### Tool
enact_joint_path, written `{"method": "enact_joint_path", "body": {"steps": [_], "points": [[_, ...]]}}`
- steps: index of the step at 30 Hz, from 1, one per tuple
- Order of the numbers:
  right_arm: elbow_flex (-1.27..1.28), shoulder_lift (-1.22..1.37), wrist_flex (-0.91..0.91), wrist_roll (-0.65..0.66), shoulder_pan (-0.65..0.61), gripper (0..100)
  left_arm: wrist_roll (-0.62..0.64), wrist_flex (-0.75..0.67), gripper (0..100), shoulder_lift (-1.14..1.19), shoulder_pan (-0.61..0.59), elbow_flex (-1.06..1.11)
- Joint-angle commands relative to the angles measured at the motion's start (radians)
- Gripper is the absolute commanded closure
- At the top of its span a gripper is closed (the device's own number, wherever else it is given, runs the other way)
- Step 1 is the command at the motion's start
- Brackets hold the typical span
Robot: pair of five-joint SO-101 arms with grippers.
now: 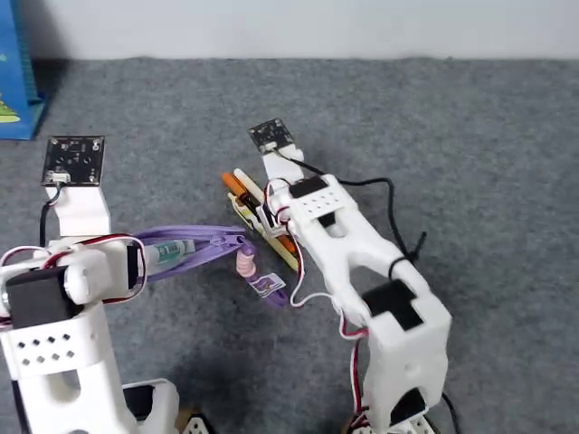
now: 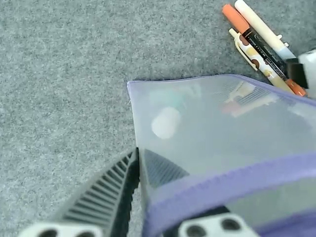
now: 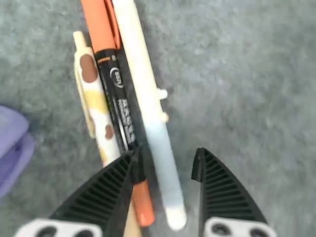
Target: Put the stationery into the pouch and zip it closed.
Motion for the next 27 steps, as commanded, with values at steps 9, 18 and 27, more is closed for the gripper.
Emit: {"method": "enact_joint_path", "body": {"steps": [9, 18, 27], "points": [[-0.296, 0.137, 0.010, 0.074, -0.012, 84.1, 0.009, 0.003, 99, 0.003, 0.011, -0.002], [-0.476, 0.295, 0.010, 0.120, -0.044, 84.3, 0.009, 0.003, 99, 0.003, 0.011, -0.001], [-0.654, 0.464, 0.111, 0.135, -0.041, 86.0, 0.009, 0.003, 99, 0.003, 0.011, 0.001]]}}
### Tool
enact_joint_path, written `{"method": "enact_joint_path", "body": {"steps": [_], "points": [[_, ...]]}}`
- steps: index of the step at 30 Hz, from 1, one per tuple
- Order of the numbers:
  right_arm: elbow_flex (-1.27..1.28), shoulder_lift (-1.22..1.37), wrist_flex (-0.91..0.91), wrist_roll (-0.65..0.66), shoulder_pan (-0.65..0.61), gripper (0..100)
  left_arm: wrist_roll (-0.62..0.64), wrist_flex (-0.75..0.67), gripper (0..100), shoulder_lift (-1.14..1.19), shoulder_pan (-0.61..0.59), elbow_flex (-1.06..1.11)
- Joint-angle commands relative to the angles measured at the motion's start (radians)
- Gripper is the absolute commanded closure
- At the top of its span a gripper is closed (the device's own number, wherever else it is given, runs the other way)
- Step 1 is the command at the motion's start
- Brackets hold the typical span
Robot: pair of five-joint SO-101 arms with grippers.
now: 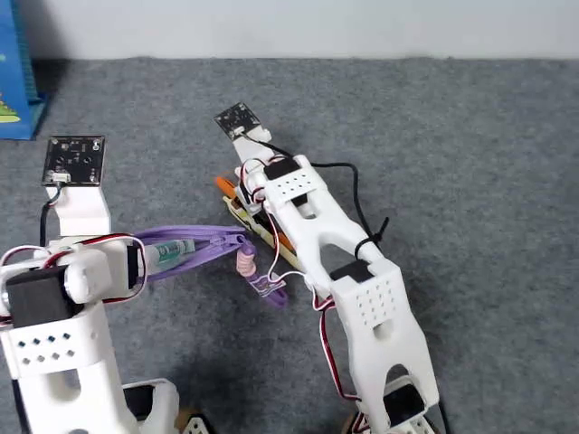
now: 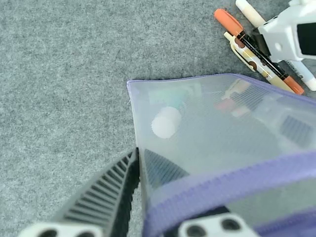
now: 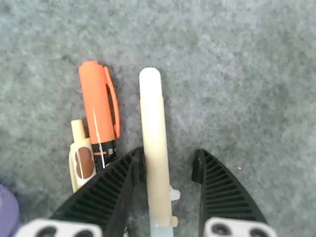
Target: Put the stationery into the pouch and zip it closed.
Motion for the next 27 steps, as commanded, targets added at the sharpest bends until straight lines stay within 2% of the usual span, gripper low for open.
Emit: {"method": "enact_joint_path", "body": {"steps": [1, 4, 6, 8, 20, 27], "points": [[-0.097, 0.035, 0.064, 0.025, -0.004, 88.9, 0.009, 0.003, 99, 0.005, 0.011, -0.001], [-0.152, 0.042, 0.131, 0.025, 0.005, 99.8, 0.009, 0.003, 99, 0.005, 0.011, -0.001], [-0.175, 0.025, 0.196, 0.023, 0.012, 97.0, 0.009, 0.003, 99, 0.005, 0.011, -0.001], [-0.184, -0.004, 0.254, 0.023, 0.012, 99.4, 0.009, 0.003, 99, 0.005, 0.011, -0.001], [-0.181, -0.248, 0.697, 0.023, 0.059, 99.1, 0.005, 0.008, 99, 0.005, 0.011, -0.001], [-0.180, -0.177, 0.768, 0.028, 0.183, 99.1, 0.005, 0.009, 99, 0.005, 0.011, 0.001]]}}
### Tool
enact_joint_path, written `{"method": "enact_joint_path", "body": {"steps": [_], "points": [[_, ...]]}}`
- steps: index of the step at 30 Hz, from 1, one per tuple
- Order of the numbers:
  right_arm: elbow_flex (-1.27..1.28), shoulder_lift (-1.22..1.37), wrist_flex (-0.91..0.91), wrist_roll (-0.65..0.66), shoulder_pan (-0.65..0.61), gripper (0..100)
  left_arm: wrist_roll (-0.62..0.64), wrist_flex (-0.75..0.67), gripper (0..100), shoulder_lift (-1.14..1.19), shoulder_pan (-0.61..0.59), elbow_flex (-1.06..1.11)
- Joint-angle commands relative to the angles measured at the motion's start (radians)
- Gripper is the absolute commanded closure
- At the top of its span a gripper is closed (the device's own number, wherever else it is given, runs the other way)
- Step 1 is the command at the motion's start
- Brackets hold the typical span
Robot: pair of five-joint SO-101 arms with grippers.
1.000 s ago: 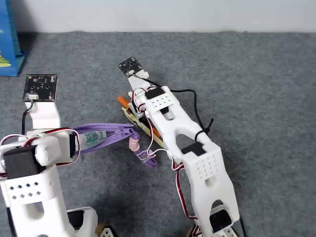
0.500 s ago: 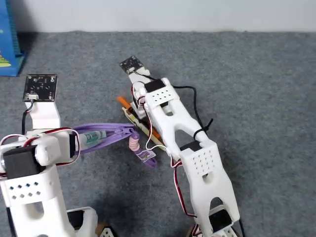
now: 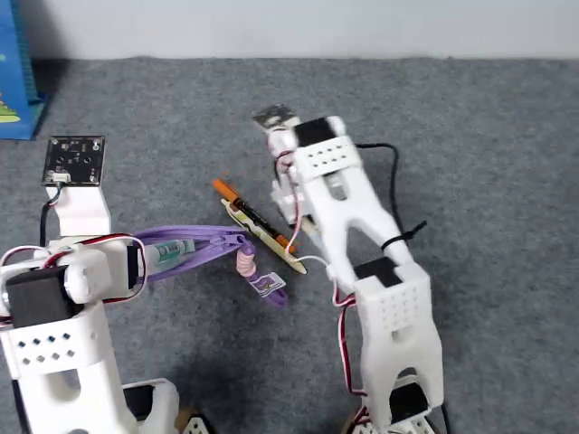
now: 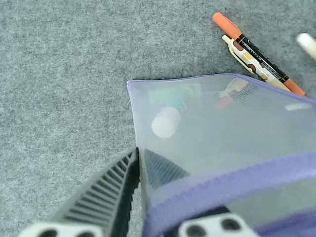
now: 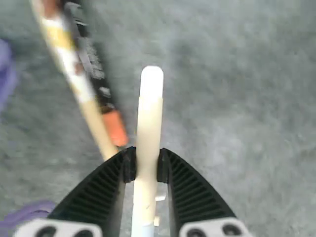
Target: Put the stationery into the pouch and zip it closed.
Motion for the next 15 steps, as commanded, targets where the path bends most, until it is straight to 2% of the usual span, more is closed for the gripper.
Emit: {"method": "enact_joint_path", "body": {"steps": [1, 5, 9, 15], "points": [[-0.029, 0.008, 0.012, 0.014, 0.061, 99.0, 0.005, 0.009, 99, 0.005, 0.011, 0.001], [-0.029, 0.073, -0.008, 0.015, 0.067, 97.9, 0.005, 0.009, 99, 0.005, 0.012, 0.001], [-0.031, 0.108, -0.005, 0.015, 0.048, 88.9, 0.005, 0.008, 99, 0.005, 0.012, 0.001], [-0.032, 0.124, -0.041, 0.015, 0.039, 95.2, 0.005, 0.005, 99, 0.005, 0.014, 0.001]]}}
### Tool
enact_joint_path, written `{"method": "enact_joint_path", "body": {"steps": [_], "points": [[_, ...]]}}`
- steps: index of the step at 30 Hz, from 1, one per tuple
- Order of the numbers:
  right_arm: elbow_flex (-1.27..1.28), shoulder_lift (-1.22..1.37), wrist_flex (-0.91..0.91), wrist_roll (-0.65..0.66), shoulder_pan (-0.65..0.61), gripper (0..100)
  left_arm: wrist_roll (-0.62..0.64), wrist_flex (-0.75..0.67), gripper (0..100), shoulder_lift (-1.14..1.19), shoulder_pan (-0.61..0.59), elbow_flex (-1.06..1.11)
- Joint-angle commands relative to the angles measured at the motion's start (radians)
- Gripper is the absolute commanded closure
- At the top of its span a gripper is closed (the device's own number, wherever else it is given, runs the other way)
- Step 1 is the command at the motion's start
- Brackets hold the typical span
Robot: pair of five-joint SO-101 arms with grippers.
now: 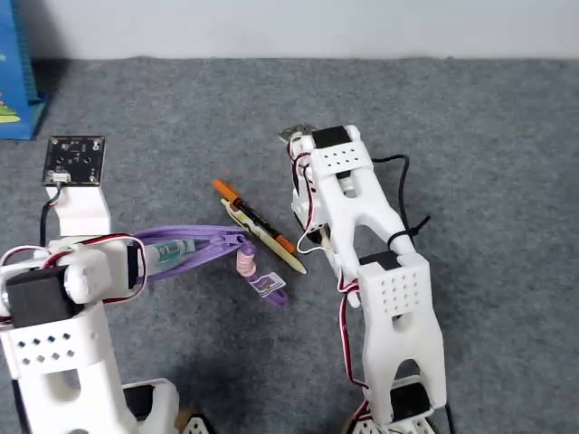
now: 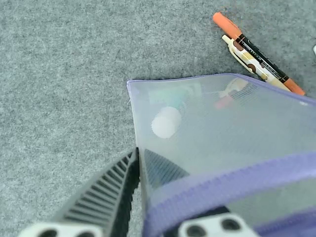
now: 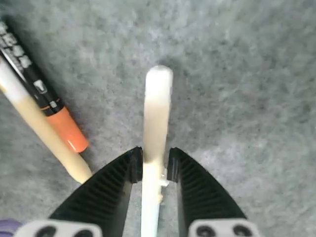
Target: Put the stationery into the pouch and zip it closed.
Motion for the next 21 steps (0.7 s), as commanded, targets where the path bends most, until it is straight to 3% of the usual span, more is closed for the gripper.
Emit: {"method": "enact_joint_path", "body": {"steps": [1, 21], "points": [[-0.032, -0.013, -0.028, 0.009, -0.015, 95.4, 0.005, 0.005, 99, 0.005, 0.015, 0.001], [-0.035, 0.108, -0.027, 0.006, -0.062, 96.2, 0.005, 0.009, 99, 0.005, 0.012, 0.001]]}}
